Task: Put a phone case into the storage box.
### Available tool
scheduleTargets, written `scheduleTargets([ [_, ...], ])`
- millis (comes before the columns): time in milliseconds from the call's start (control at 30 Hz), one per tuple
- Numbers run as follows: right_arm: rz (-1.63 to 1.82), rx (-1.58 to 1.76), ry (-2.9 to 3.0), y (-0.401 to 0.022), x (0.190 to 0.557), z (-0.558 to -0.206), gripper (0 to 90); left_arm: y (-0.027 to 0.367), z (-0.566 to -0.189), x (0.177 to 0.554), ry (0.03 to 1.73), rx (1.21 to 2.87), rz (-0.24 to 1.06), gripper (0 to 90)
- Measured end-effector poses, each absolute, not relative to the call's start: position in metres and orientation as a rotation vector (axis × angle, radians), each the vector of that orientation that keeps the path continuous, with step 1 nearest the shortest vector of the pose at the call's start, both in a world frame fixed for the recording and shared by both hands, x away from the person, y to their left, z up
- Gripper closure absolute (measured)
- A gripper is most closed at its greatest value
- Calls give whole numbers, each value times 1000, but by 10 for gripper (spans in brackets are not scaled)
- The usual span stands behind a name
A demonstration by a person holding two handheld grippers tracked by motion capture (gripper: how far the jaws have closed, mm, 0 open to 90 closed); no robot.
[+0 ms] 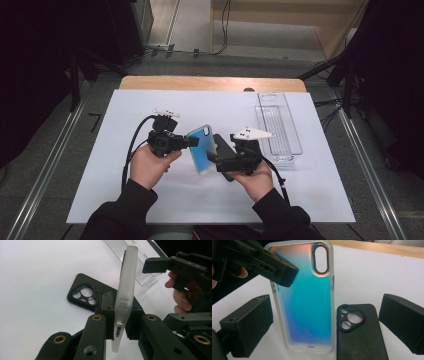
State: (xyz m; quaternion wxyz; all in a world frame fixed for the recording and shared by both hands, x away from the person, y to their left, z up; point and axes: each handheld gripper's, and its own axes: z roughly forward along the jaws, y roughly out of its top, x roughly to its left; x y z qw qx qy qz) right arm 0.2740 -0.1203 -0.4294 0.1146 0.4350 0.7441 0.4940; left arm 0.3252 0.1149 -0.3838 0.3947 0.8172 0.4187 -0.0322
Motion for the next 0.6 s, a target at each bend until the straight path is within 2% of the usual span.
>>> scheduleTargets([
  [600,1400,1296,2211,-100,273,-438,0,103,-385,321,1049,2069,-95,808],
])
